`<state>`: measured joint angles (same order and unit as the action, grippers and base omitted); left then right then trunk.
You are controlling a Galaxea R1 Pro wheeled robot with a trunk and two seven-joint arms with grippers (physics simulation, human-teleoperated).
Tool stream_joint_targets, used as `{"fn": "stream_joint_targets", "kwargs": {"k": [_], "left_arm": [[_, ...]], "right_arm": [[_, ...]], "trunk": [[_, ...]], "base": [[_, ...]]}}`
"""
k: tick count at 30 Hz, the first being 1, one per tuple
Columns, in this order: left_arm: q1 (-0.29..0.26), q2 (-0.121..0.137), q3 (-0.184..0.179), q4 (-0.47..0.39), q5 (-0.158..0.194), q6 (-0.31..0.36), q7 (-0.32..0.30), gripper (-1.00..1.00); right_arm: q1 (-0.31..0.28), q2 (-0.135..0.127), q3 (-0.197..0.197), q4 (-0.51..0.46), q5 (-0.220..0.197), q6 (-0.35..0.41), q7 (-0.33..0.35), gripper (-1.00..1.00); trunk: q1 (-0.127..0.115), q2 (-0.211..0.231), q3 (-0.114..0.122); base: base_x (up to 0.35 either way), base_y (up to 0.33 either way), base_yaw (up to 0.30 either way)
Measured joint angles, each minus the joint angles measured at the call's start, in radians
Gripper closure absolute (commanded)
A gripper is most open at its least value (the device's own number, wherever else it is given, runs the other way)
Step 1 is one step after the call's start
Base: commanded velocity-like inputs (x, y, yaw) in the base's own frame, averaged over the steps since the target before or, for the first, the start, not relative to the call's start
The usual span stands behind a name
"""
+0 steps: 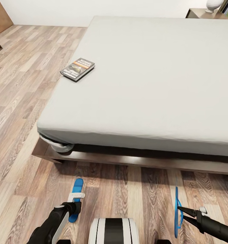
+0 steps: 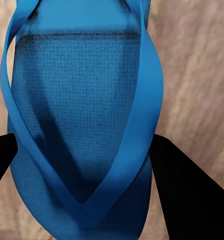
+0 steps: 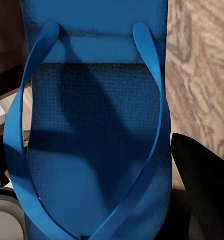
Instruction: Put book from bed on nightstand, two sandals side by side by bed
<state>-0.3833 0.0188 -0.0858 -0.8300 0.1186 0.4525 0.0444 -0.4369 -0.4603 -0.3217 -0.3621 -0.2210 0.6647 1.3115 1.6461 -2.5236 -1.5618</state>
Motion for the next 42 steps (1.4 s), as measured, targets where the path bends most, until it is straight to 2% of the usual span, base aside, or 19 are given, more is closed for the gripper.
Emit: {"fn": "stream_joint_targets", "kwargs": {"k": [12, 14, 18, 21, 26, 36, 42], "left_arm": [[0.0, 0.002, 0.0, 0.0, -0.001, -0.023, -0.001, 1.0], [0.0, 0.002, 0.001, 0.001, -0.003, -0.032, 0.019, 1.0], [0.0, 0.0, -0.002, 0.005, -0.003, -0.063, 0.112, 1.0], [0.0, 0.0, -0.003, 0.008, -0.001, -0.072, 0.131, 1.0], [0.0, -0.001, -0.003, 0.009, -0.001, -0.075, 0.137, 1.0], [0.0, -0.002, -0.003, 0.009, 0.0, -0.075, 0.136, 1.0], [0.0, -0.002, -0.004, 0.009, 0.0, -0.076, 0.136, 1.0]], "right_arm": [[0.0, 0.0, 0.0, 0.0, 0.0, 0.0, 0.0, 1.0], [0.0, 0.0, 0.0, 0.0, 0.001, 0.0, 0.0, 1.0], [0.0, 0.0, 0.0, 0.0, 0.001, 0.0, 0.0, 1.0], [0.0, 0.0, 0.0, 0.0, 0.002, 0.0, 0.0, 1.0], [0.0, 0.0, 0.0, 0.0, 0.002, 0.0, 0.0, 1.0], [0.0, 0.0, 0.0, 0.0, 0.002, 0.0, 0.0, 1.0], [0.0, 0.0, 0.0, 0.0, 0.002, 0.0, 0.0, 1.0]], "trunk": [[0.0, 0.0, 0.0], [0.0, 0.0, 0.0], [0.0, 0.0, 0.0], [0.0, 0.0, 0.0], [0.0, 0.0, 0.0], [0.005, -0.002, -0.039], [0.005, -0.002, -0.039]], "base": [[0.0, 0.0, 0.0], [0.0, 0.0, 0.0], [0.0, 0.0, 0.0], [0.0, 0.0, 0.0], [0.0, 0.0, 0.0], [0.0, 0.0, 0.0], [0.0, 0.0, 0.0]]}}
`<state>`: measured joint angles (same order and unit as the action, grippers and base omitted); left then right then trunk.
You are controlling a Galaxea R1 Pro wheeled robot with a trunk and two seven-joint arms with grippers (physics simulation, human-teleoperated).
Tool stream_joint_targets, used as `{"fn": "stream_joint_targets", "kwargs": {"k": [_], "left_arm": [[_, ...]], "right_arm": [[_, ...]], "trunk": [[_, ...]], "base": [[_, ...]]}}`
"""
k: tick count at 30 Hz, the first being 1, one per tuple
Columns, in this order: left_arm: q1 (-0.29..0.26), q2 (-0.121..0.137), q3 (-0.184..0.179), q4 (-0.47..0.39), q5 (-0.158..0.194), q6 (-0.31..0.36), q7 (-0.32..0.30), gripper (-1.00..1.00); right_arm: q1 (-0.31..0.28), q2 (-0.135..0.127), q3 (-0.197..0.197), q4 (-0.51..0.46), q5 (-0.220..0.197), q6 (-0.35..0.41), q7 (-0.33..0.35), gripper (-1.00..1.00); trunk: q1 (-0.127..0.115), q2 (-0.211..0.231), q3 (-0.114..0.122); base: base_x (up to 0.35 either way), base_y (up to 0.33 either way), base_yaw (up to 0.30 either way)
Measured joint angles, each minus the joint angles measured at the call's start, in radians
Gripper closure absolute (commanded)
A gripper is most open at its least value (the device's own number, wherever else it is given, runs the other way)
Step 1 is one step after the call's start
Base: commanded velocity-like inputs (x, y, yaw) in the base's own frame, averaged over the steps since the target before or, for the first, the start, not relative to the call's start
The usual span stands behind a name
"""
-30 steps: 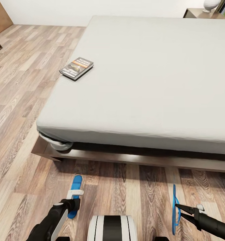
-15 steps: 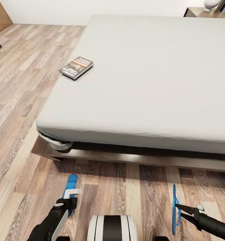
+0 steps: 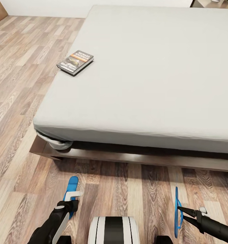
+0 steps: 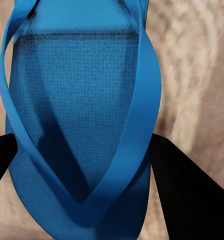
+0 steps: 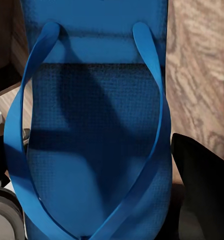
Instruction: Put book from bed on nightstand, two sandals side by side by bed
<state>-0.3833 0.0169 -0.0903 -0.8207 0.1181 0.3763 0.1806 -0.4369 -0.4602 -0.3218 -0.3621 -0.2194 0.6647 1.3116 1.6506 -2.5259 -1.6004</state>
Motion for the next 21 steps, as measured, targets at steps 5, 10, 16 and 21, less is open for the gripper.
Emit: {"fn": "stream_joint_targets", "kwargs": {"k": [5, 10, 16, 21], "left_arm": [[0.0, 0.001, 0.001, 0.0, 0.001, -0.02, 0.0, 1.0], [0.0, 0.001, 0.002, 0.001, 0.002, -0.087, -0.002, 1.0], [0.0, 0.001, 0.001, 0.002, 0.003, -0.091, -0.002, 1.0], [0.0, 0.0, 0.0, 0.003, 0.003, -0.09, -0.002, 1.0]], "right_arm": [[0.0, 0.0, 0.0, 0.0, 0.0, 0.0, 0.0, 1.0], [0.0, 0.0, 0.0, 0.0, 0.0, 0.0, 0.0, 1.0], [0.0, 0.0, 0.0, 0.0, 0.0, 0.0, 0.0, 1.0], [0.0, 0.0, 0.001, 0.0, 0.001, 0.0, 0.0, 1.0]], "trunk": [[0.0, 0.0, 0.0], [0.0, 0.0, 0.0], [0.0, 0.0, 0.0], [0.001, -0.001, -0.011]], "base": [[0.0, 0.0, 0.0], [0.0, 0.0, 0.0], [0.0, 0.0, 0.0], [0.0, 0.0, 0.0]]}}
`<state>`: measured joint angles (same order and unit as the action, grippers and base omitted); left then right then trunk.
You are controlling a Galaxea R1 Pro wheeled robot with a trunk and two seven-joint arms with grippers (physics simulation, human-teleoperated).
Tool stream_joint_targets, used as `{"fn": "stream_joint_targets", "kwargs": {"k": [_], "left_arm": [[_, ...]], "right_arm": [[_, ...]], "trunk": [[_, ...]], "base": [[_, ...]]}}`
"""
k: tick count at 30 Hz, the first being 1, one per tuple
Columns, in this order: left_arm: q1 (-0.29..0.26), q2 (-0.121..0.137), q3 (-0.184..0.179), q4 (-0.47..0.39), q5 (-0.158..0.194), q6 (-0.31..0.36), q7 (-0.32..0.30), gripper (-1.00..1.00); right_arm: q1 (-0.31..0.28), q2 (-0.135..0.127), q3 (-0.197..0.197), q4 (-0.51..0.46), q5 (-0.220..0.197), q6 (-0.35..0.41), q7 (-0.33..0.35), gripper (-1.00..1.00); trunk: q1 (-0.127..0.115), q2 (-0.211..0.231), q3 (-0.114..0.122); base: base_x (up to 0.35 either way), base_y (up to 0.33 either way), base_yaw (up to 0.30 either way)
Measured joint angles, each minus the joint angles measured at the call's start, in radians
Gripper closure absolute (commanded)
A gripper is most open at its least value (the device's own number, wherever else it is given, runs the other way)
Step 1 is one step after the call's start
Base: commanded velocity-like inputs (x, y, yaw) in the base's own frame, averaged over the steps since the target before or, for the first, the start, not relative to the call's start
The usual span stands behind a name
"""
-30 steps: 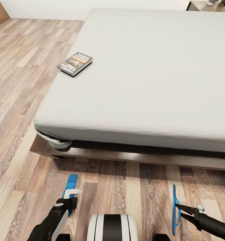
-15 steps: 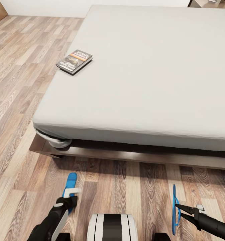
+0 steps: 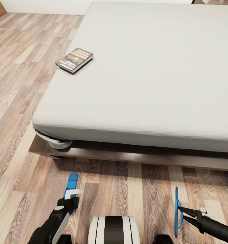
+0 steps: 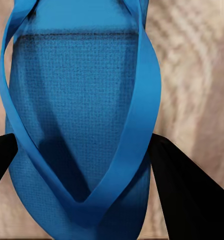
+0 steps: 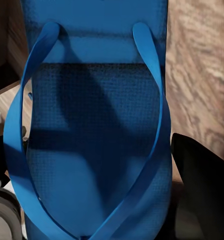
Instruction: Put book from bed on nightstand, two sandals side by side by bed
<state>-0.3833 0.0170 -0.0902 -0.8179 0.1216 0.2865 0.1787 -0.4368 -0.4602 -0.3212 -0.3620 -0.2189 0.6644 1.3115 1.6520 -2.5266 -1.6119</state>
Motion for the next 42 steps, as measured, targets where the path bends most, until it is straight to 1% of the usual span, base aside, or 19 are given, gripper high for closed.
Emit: {"fn": "stream_joint_targets", "kwargs": {"k": [2, 11, 15, 35, 38, 42], "left_arm": [[0.0, 0.0, 0.0, 0.0, 0.0, 0.0, 0.0, 1.0], [0.0, 0.0, 0.0, 0.0, 0.0, 0.0, 0.0, 1.0], [0.0, 0.0, 0.0, 0.0, 0.0, 0.0, 0.001, 1.0], [0.0, 0.0, 0.0, -0.001, -0.002, 0.0, 0.003, 1.0], [0.0, 0.0, 0.0, -0.001, -0.001, 0.0, 0.003, 1.0], [0.0, 0.0, 0.0, -0.001, -0.002, 0.0, 0.003, 1.0]], "right_arm": [[0.0, 0.0, 0.0, 0.0, 0.0, 0.0, 0.0, 1.0], [0.0, 0.0, 0.0, 0.0, 0.0, 0.0, 0.0, 1.0], [0.0, 0.0, 0.0, 0.0, 0.0, 0.0, 0.0, 1.0], [0.0, 0.0, -0.001, 0.0, -0.004, -0.001, 0.002, 1.0], [0.0, 0.0, 0.0, 0.0, -0.003, -0.002, 0.002, 1.0], [0.0, 0.0, -0.001, 0.0, -0.004, -0.001, 0.002, 1.0]], "trunk": [[0.001, 0.0, -0.008], [0.001, -0.001, -0.008], [0.003, -0.001, -0.023], [0.003, -0.001, -0.023], [0.004, -0.002, -0.035], [0.004, -0.002, -0.035]], "base": [[0.0, 0.0, 0.0], [0.0, 0.0, 0.0], [0.0, 0.0, 0.0], [0.0, 0.0, 0.0], [0.0, 0.0, 0.0], [0.0, 0.0, 0.0]]}}
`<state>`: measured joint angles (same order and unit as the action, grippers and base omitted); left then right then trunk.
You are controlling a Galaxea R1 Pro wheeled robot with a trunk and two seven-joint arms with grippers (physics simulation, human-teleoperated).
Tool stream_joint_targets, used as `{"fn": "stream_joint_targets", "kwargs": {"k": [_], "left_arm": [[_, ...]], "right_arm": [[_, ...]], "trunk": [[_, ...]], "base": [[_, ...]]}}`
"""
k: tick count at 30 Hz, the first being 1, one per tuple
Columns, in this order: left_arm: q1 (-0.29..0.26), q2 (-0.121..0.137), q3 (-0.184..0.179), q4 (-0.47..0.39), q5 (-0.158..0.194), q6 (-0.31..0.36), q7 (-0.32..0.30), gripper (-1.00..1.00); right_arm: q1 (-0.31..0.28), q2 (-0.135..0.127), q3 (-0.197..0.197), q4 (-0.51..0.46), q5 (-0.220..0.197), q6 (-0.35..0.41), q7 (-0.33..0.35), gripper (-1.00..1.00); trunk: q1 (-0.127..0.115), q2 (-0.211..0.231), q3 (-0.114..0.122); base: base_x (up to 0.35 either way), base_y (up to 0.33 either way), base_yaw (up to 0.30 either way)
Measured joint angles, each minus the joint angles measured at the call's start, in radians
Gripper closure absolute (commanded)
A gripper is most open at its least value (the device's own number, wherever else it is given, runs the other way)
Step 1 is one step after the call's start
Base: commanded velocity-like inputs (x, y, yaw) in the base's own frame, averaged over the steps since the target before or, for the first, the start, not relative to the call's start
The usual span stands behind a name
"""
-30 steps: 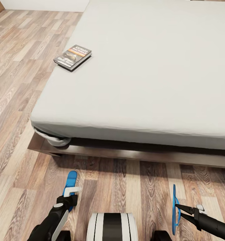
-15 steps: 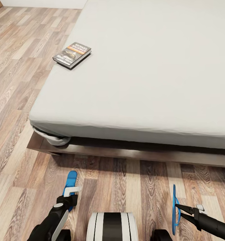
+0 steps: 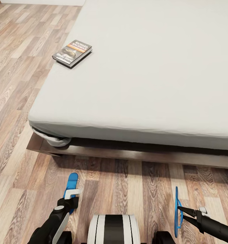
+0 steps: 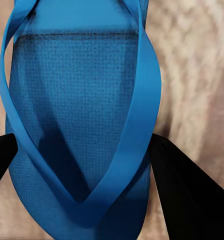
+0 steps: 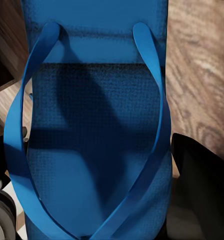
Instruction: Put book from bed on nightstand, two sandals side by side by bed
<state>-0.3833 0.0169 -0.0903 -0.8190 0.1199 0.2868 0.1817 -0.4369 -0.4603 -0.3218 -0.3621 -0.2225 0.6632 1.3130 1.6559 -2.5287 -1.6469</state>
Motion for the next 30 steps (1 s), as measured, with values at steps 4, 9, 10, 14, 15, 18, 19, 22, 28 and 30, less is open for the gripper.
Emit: {"fn": "stream_joint_targets", "kwargs": {"k": [4, 9, 10, 14, 15, 18, 19, 22, 28, 30], "left_arm": [[0.0, 0.0, 0.0, 0.0, 0.0, 0.0, 0.0, 1.0], [0.0, 0.0, 0.0, 0.001, 0.0, 0.0, 0.0, 1.0], [0.0, 0.0, 0.0, 0.001, 0.0, 0.0, 0.0, 1.0], [0.0, 0.0, 0.0, 0.0, 0.0, 0.0, 0.0, 1.0], [0.0, 0.0, 0.0, 0.0, 0.0, 0.0, 0.0, 1.0], [0.0, 0.0, 0.0, 0.0, 0.0, 0.0, 0.0, 1.0], [0.0, 0.0, 0.0, 0.0, 0.0, 0.0, 0.0, 1.0], [0.0, 0.0, 0.0, 0.0, 0.0, 0.0, 0.0, 1.0], [0.0, 0.0, 0.0, 0.0, 0.0, -0.006, -0.001, 1.0], [0.0, 0.0, 0.001, 0.0, 0.0, -0.008, -0.001, 1.0]], "right_arm": [[0.0, 0.0, 0.0, 0.0, 0.0, 0.0, 0.0, 1.0], [0.0, 0.0, 0.001, 0.0, 0.0, -0.001, 0.0, 1.0], [0.0, 0.0, 0.001, 0.0, 0.001, -0.001, 0.0, 1.0], [0.0, 0.0, 0.0, 0.0, 0.0, -0.001, 0.0, 1.0], [0.0, 0.0, 0.0, 0.0, 0.0, -0.001, 0.0, 1.0], [0.0, 0.0, 0.0, 0.0, 0.0, -0.002, 0.0, 1.0], [0.0, 0.0, 0.0, 0.0, 0.0, -0.002, 0.0, 1.0], [0.0, 0.0, 0.0, 0.0, 0.0, -0.002, 0.0, 1.0], [0.0, 0.0, 0.0, 0.0, 0.001, -0.002, 0.0, 1.0], [0.0, 0.0, 0.0, 0.0, 0.001, -0.002, 0.0, 1.0]], "trunk": [[0.0, 0.0, 0.0], [0.001, 0.0, -0.008], [0.001, -0.001, -0.011], [0.001, -0.001, -0.012], [0.001, -0.001, -0.012], [0.001, -0.001, -0.012], [0.001, -0.001, -0.012], [0.001, -0.001, -0.012], [0.001, -0.001, -0.012], [0.001, -0.001, -0.012]], "base": [[0.0, 0.0, 0.0], [0.0, 0.0, 0.0], [0.0, 0.0, 0.0], [0.0, 0.0, 0.0], [0.0, 0.0, 0.0], [0.0, 0.0, 0.0], [0.0, 0.0, 0.0], [0.0, 0.0, 0.0], [0.0, 0.0, 0.0], [0.0, 0.0, 0.0]]}}
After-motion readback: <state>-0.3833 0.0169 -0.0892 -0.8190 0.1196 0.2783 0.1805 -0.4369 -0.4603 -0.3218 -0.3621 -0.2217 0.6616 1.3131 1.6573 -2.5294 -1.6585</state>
